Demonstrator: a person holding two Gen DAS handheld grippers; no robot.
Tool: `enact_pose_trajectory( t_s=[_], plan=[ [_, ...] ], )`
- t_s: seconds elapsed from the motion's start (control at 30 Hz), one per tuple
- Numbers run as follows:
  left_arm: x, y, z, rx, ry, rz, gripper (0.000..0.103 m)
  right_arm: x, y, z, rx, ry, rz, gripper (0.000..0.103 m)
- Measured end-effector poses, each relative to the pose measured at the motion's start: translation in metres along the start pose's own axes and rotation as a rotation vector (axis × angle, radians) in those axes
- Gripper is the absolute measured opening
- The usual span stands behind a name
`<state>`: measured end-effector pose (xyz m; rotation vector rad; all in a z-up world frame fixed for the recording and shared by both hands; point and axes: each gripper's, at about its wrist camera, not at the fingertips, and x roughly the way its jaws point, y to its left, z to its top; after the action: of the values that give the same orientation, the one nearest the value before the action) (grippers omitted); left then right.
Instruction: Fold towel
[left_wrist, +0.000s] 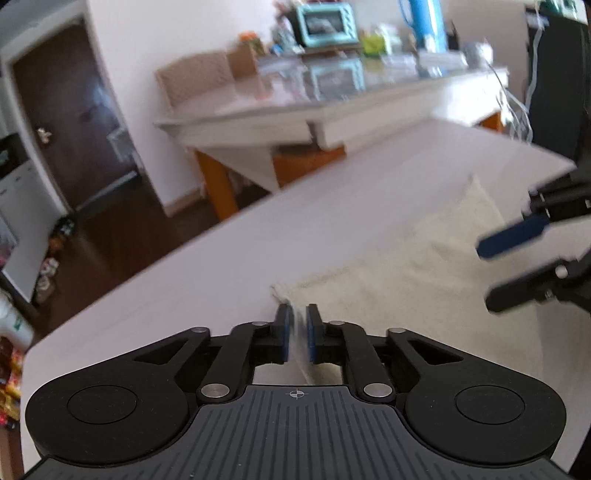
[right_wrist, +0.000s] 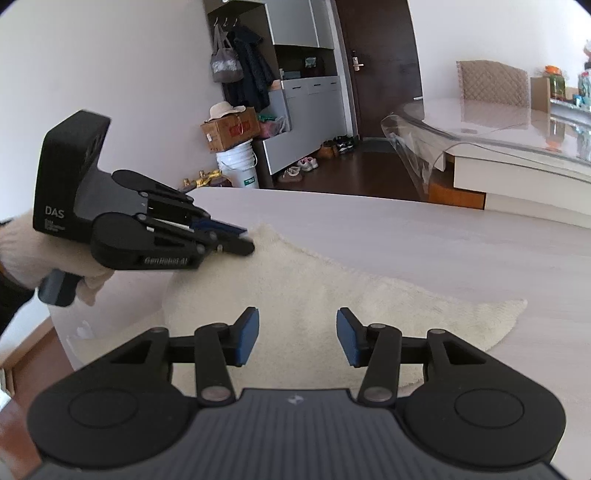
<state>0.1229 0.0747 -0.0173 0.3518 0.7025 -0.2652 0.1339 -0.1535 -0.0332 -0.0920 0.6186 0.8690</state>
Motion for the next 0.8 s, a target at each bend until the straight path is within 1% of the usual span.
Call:
enact_pose_trajectory(
  t_s=[0.23, 0.27, 0.3, 0.37, 0.4, 0.47, 0.57, 0.6, 0.63, 0.67, 0.7, 0.8],
  plan=[
    [-0.008, -0.002, -0.004, 0.010, -0.026, -0.003, 0.020, 0.002, 0.002, -0.002, -0.005, 0.014, 0.000, 0.050],
    [-0.008, -0.003, -0.004, 0.013, -0.028, -0.009, 0.015, 0.002, 0.002, -0.003, -0.004, 0.015, -0.001, 0.050],
    [-0.010, -0.004, -0.004, 0.019, -0.035, -0.020, 0.004, 0.002, 0.002, -0.004, -0.001, 0.016, -0.001, 0.050],
    [-0.013, -0.007, -0.003, 0.019, -0.046, -0.042, 0.003, 0.003, 0.002, -0.005, -0.002, 0.020, -0.001, 0.051],
    [-0.016, -0.007, -0.002, 0.009, -0.059, -0.069, 0.002, 0.004, 0.002, -0.005, -0.005, 0.020, -0.001, 0.051],
    [-0.022, -0.006, -0.001, -0.013, -0.089, -0.149, 0.002, 0.004, 0.001, -0.004, -0.025, 0.011, 0.009, 0.054],
    [-0.033, -0.007, 0.002, -0.015, -0.131, -0.249, 0.002, -0.002, 0.006, -0.003, -0.106, -0.008, 0.006, 0.055],
    [-0.035, -0.008, 0.003, -0.012, -0.137, -0.268, 0.002, -0.005, 0.010, -0.003, -0.157, -0.014, 0.000, 0.057],
    [-0.039, -0.010, 0.004, -0.008, -0.150, -0.310, 0.002, -0.008, 0.013, -0.004, -0.210, -0.020, -0.008, 0.057],
    [-0.041, -0.011, 0.005, -0.004, -0.154, -0.333, 0.002, -0.012, 0.018, -0.005, -0.281, -0.029, -0.023, 0.057],
    [-0.045, -0.015, 0.006, 0.012, -0.157, -0.380, 0.002, -0.016, 0.023, -0.007, -0.360, -0.040, -0.041, 0.057],
    [-0.051, -0.030, 0.007, 0.072, -0.156, -0.454, 0.002, -0.023, 0.035, -0.011, -0.501, -0.062, -0.067, 0.057]
  ],
)
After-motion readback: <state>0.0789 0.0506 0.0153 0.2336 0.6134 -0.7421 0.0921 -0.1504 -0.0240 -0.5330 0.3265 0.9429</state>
